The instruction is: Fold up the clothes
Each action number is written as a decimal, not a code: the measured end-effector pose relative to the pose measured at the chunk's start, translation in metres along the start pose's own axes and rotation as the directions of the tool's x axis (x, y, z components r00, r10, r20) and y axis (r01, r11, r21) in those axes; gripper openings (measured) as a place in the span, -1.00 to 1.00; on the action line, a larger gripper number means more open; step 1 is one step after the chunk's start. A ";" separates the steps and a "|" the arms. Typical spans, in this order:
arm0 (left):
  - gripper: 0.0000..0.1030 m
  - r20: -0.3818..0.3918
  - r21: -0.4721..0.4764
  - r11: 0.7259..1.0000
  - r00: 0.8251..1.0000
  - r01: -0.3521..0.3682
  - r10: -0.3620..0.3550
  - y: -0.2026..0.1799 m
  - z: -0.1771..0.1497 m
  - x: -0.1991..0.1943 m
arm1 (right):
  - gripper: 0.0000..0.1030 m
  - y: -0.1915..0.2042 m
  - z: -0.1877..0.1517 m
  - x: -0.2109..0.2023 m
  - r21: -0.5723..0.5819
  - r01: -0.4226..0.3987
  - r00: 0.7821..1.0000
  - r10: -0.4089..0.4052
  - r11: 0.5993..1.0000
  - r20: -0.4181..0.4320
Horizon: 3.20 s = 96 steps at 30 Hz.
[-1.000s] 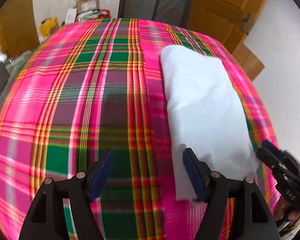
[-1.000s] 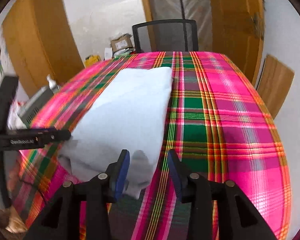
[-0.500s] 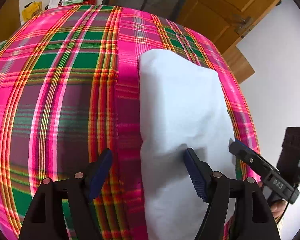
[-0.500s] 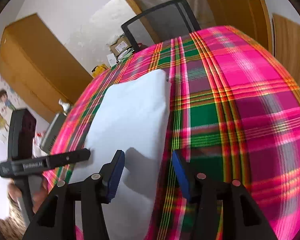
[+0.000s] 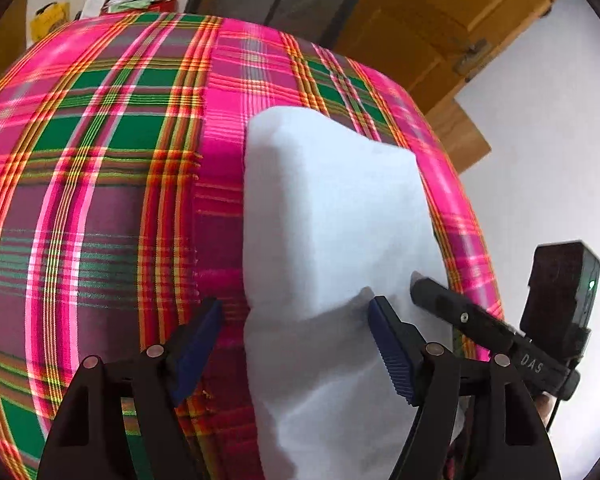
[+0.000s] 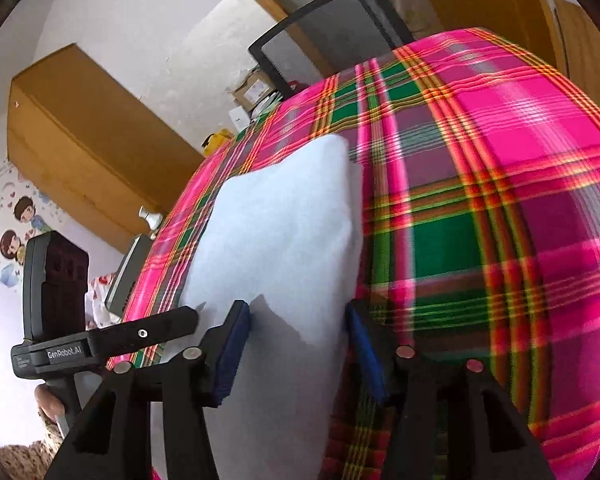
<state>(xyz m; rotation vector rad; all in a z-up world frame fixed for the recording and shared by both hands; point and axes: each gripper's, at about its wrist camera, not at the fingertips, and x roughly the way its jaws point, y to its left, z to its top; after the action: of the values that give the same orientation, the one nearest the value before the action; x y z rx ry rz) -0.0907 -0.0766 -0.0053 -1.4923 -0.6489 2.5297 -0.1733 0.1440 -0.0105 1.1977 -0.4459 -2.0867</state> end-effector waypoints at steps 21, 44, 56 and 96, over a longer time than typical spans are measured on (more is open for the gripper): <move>-0.38 0.061 -0.003 1.000 0.998 -0.028 0.028 -0.027 -0.008 -0.006 | -0.65 0.014 0.000 -0.011 -0.068 0.050 0.998 -0.047 0.996 0.044; -0.38 -0.029 0.126 0.980 0.988 0.152 -0.149 -0.173 -0.021 0.023 | -0.67 -0.027 0.006 -0.171 -0.044 0.209 0.962 -0.197 0.977 0.188; -0.29 -0.101 0.123 0.983 0.987 0.133 -0.121 -0.186 -0.025 0.064 | -0.47 -0.102 0.002 -0.135 0.093 0.250 0.960 -0.259 0.964 0.105; 0.08 -0.287 0.005 0.979 0.938 0.203 -0.193 -0.175 -0.111 0.040 | -0.67 -0.116 -0.111 -0.203 0.275 0.116 0.987 -0.141 0.954 0.075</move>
<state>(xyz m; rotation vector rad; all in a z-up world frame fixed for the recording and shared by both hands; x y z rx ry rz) -0.0328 0.1263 -0.0097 -1.6458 -0.6672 2.1126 -0.0531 0.3734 -0.0095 1.3169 -0.7336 -2.2542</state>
